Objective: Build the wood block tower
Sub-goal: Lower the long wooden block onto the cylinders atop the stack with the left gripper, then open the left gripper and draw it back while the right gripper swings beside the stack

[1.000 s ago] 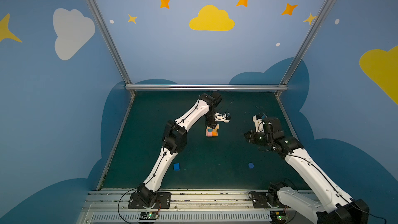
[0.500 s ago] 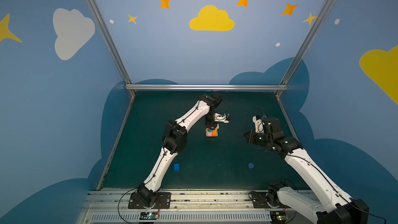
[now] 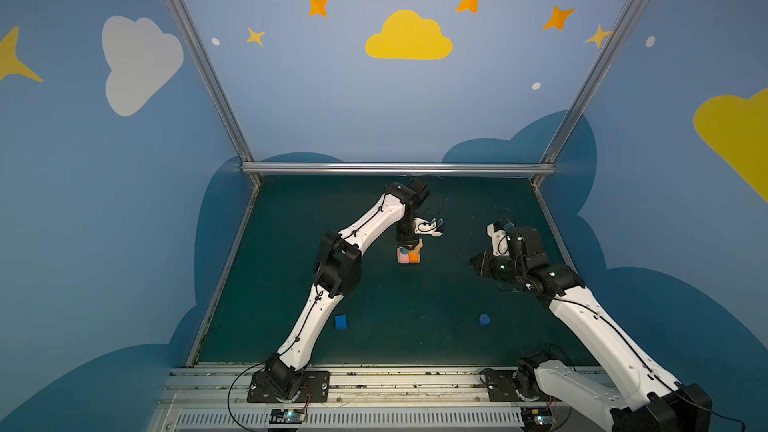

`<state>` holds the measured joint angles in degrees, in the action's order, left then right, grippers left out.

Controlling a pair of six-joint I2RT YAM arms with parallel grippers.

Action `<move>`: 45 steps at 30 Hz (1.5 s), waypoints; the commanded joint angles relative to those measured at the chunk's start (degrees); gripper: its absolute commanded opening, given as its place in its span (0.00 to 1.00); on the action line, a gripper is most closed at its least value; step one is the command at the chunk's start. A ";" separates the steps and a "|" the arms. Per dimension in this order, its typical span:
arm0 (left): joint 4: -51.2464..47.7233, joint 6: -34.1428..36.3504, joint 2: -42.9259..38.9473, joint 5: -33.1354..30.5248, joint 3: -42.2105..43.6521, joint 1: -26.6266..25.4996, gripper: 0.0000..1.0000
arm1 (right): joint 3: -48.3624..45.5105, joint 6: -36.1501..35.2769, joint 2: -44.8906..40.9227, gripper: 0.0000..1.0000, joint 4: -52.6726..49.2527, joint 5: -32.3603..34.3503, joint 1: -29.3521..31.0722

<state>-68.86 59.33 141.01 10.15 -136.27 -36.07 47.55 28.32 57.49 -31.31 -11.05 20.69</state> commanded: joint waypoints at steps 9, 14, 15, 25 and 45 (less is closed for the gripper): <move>-0.50 -0.37 -5.48 -1.60 0.07 -0.96 0.52 | -0.87 0.68 -2.03 0.09 0.88 -1.29 -0.30; -0.14 -0.75 -8.12 -3.58 1.18 -1.80 0.52 | -0.44 0.81 -2.13 0.09 1.41 -2.76 -0.30; 0.03 -0.97 -8.80 -3.90 1.37 -1.95 0.52 | -0.32 0.82 -2.05 0.09 1.64 -3.23 -0.30; 2.70 -7.27 -15.10 -10.07 1.02 -3.21 0.50 | 0.64 0.54 0.63 0.11 4.65 -7.14 -0.30; 38.16 -50.88 -44.03 -5.04 36.63 5.34 0.59 | 5.54 2.19 15.88 0.22 17.68 -23.01 -8.04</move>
<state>-41.30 18.06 100.75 4.86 -105.56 -31.05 52.31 29.28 71.94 -17.69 -29.12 14.09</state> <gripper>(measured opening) 0.586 0.213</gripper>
